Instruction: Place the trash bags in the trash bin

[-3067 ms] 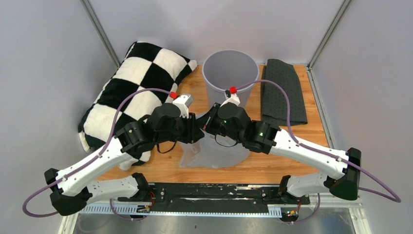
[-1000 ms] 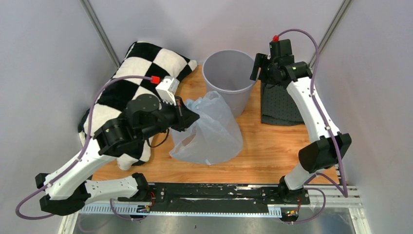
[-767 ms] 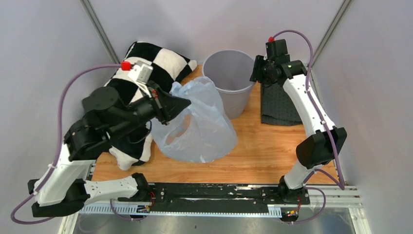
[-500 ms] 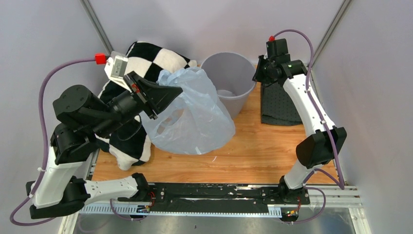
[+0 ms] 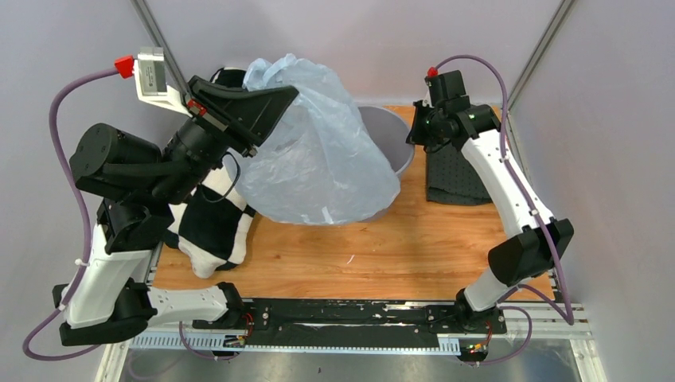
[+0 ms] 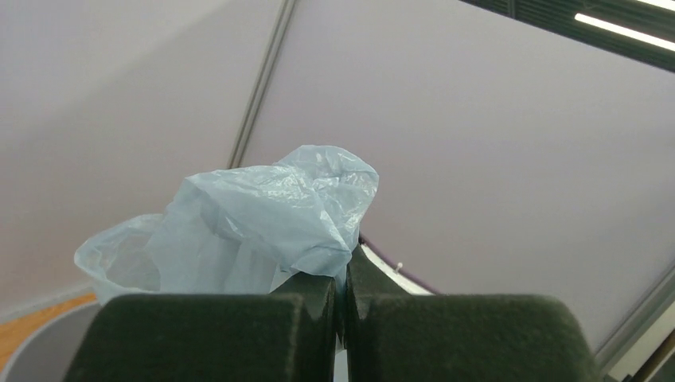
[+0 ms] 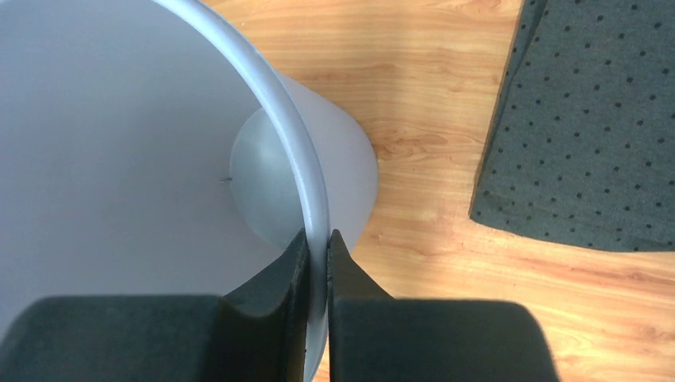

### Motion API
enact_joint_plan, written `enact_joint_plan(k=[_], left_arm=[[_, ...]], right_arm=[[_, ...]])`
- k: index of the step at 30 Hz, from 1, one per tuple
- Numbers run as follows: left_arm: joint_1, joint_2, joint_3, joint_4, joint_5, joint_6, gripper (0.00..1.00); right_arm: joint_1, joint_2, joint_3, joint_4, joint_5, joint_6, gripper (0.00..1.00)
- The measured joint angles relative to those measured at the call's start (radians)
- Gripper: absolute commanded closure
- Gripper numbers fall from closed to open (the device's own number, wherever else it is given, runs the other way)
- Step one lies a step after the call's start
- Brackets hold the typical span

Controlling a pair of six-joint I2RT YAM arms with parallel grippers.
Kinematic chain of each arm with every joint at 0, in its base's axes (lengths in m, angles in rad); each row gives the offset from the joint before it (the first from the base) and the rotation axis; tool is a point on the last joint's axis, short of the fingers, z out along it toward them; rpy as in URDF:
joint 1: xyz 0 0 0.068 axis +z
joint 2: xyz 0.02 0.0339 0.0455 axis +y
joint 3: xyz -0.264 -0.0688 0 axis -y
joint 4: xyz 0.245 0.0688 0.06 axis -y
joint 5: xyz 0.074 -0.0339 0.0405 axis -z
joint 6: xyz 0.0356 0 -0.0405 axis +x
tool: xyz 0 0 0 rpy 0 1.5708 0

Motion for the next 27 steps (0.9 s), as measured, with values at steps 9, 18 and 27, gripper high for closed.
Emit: enact_joint_plan(k=[9, 18, 27], left_arm=[[0.000, 0.016, -0.021, 0.164, -0.106, -0.113, 1.00], [0.000, -0.018, -0.163, 0.254, -0.283, -0.319, 1.00], [0.000, 0.021, -0.184, 0.286, -0.315, -0.433, 1.00]], right_arm=[[0.094, -0.121, -0.087, -0.028, 0.024, -0.018, 1.00], [0.135, -0.205, -0.197, -0.024, 0.021, 0.010, 0.57], [0.135, -0.338, -0.211, 0.013, 0.033, 0.044, 0.28]])
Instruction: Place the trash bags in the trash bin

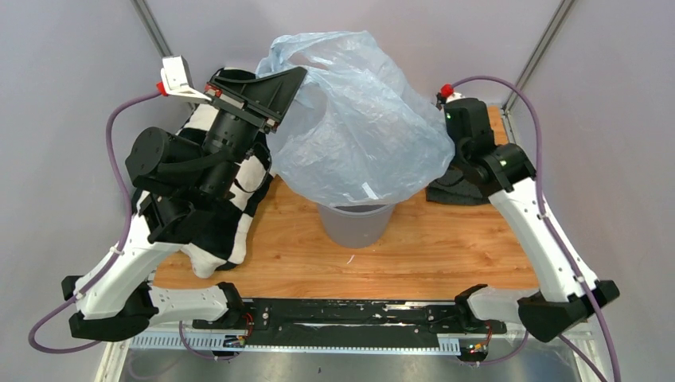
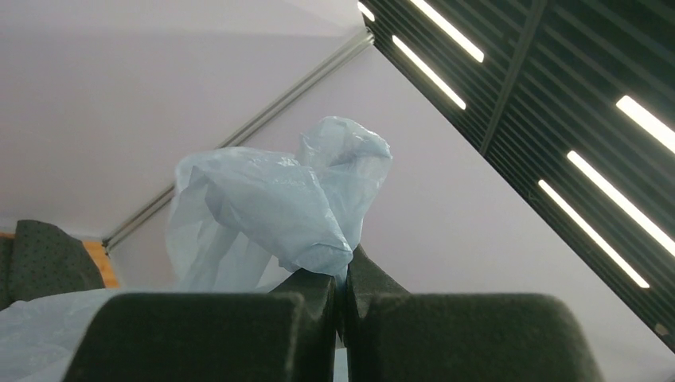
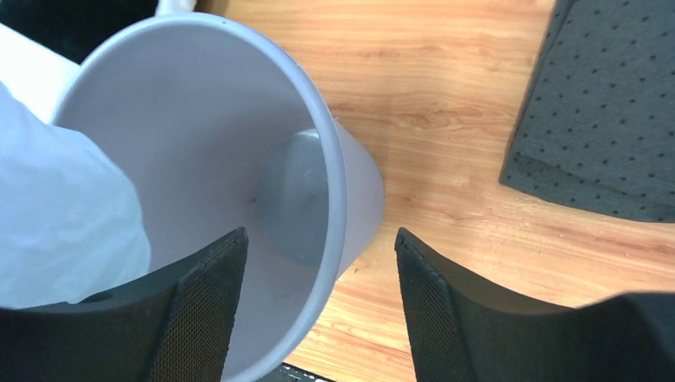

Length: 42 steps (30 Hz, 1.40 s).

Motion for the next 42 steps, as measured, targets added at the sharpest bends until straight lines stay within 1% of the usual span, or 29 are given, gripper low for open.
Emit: enact_joint_plan(k=[5, 11, 16, 19, 24, 31, 34, 36, 39, 42], left_arm=[[0.000, 0.003, -0.019, 0.008, -0.035, -0.062, 1.00], [0.000, -0.023, -0.115, 0.017, -0.136, -0.123, 1.00], [0.011, -0.025, -0.134, -0.097, -0.275, -0.107, 1.00], [0.071, -0.026, -0.134, -0.185, -0.316, -0.101, 1.00], [0.196, -0.017, -0.142, -0.315, -0.305, -0.121, 1.00], [0.278, -0.017, -0.210, -0.406, -0.255, -0.145, 1.00], [0.299, -0.016, -0.214, -0.423, -0.237, -0.147, 1.00], [0.309, -0.016, -0.214, -0.424, -0.225, -0.147, 1.00], [0.319, -0.015, -0.214, -0.425, -0.209, -0.146, 1.00], [0.323, -0.012, -0.214, -0.425, -0.196, -0.146, 1.00]], right_arm=[[0.000, -0.111, -0.026, 0.001, 0.075, -0.003, 0.27], [0.000, -0.157, -0.031, -0.018, 0.134, -0.018, 0.27], [0.000, -0.128, -0.021, -0.062, 0.161, -0.042, 0.27], [0.000, -0.111, -0.013, -0.077, 0.171, -0.052, 0.27], [0.000, -0.106, 0.016, -0.111, 0.195, -0.069, 0.26], [0.000, -0.129, 0.076, -0.162, 0.238, -0.092, 0.26], [0.000, -0.143, 0.116, -0.182, 0.224, -0.106, 0.25], [0.000, -0.155, 0.149, -0.188, 0.183, -0.126, 0.24], [0.002, -0.183, 0.195, -0.185, 0.077, -0.162, 0.22], [0.023, -0.205, 0.205, -0.176, -0.013, -0.189, 0.22]])
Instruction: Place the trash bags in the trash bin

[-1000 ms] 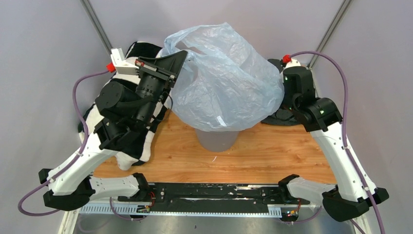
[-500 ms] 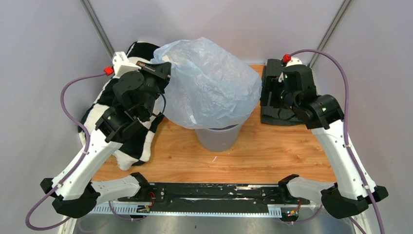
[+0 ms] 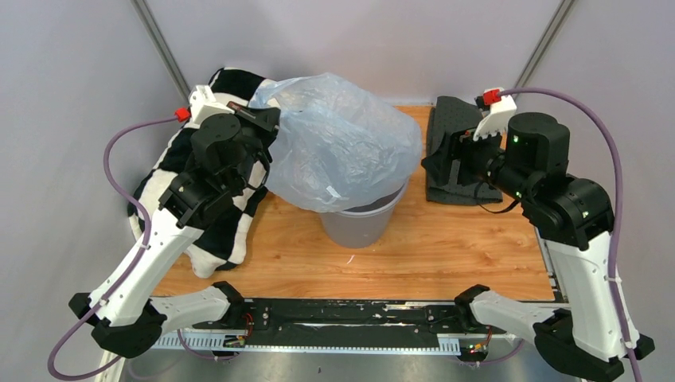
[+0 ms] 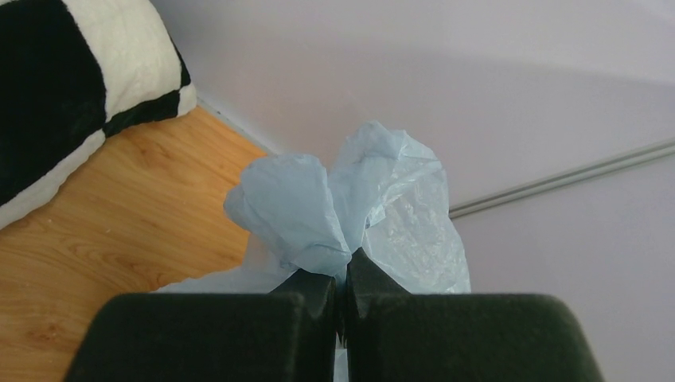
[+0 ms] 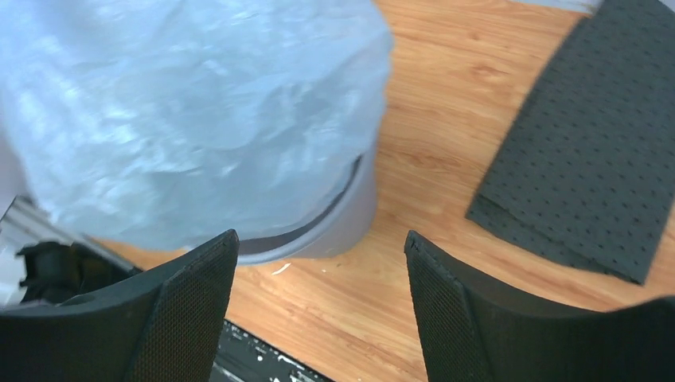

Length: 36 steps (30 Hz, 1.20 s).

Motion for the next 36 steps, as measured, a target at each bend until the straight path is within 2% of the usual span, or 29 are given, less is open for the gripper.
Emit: enact_joint_plan(k=[3, 8, 15, 23, 30, 36], left_arm=[[0.004, 0.006, 0.000, 0.000, 0.015, 0.000, 1.00], [0.005, 0.014, 0.000, 0.002, 0.044, 0.008, 1.00], [0.005, 0.030, 0.007, 0.011, 0.105, 0.056, 1.00], [0.005, 0.081, 0.089, 0.043, 0.190, 0.132, 1.00], [0.005, 0.135, 0.121, 0.073, 0.254, 0.163, 1.00], [0.005, 0.167, 0.121, 0.080, 0.291, 0.184, 1.00]], right_arm=[[0.061, -0.004, -0.001, 0.008, -0.032, -0.021, 0.22], [0.148, 0.031, -0.042, 0.065, -0.039, -0.030, 0.31], [0.228, 0.196, -0.109, 0.187, 0.027, -0.017, 0.39], [0.275, 0.283, -0.339, 0.324, 0.038, 0.046, 0.39], [0.289, 0.265, -0.297, 0.334, 0.052, 0.055, 0.37], [0.290, 0.163, -0.237, 0.299, 0.079, 0.053, 0.28]])
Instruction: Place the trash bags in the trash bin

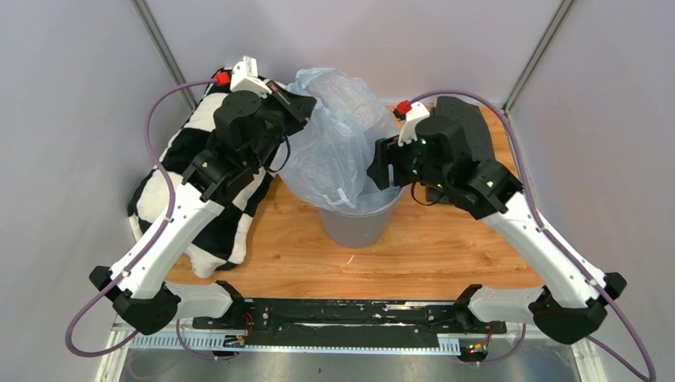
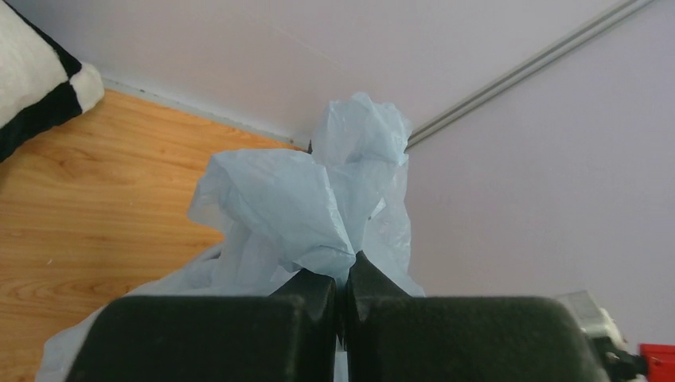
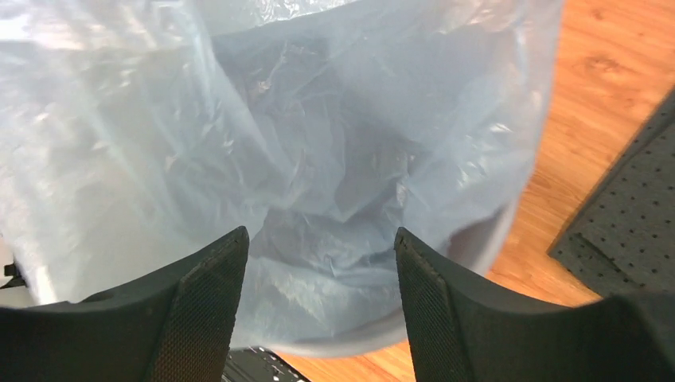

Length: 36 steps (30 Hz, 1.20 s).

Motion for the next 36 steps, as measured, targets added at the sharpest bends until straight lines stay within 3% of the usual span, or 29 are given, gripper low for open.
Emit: enact_joint_plan(k=[4, 8, 16, 21, 28, 32, 36], left_arm=[[0.000, 0.021, 0.021, 0.005, 0.033, 0.018, 1.00], [0.000, 0.042, 0.059, 0.008, 0.079, 0.037, 1.00], [0.000, 0.051, 0.084, 0.007, 0.132, 0.062, 1.00], [0.000, 0.060, 0.093, 0.007, 0.150, 0.068, 1.00], [0.000, 0.075, 0.115, 0.007, 0.170, 0.079, 1.00], [0.000, 0.081, 0.117, 0.007, 0.179, 0.084, 1.00], [0.000, 0.091, 0.118, 0.007, 0.197, 0.086, 1.00]], right_arm=[[0.000, -0.068, 0.004, -0.031, 0.053, -0.012, 0.17], [-0.003, -0.064, 0.048, -0.066, 0.129, -0.039, 0.16], [-0.143, 0.048, 0.136, -0.082, 0.160, -0.053, 0.40], [-0.157, 0.129, 0.133, -0.088, 0.136, -0.046, 0.55], [-0.121, 0.141, 0.075, -0.073, 0.114, -0.003, 0.91], [-0.088, 0.138, -0.019, -0.021, 0.091, 0.035, 0.92], [-0.034, 0.166, -0.060, 0.003, 0.084, 0.060, 0.83]])
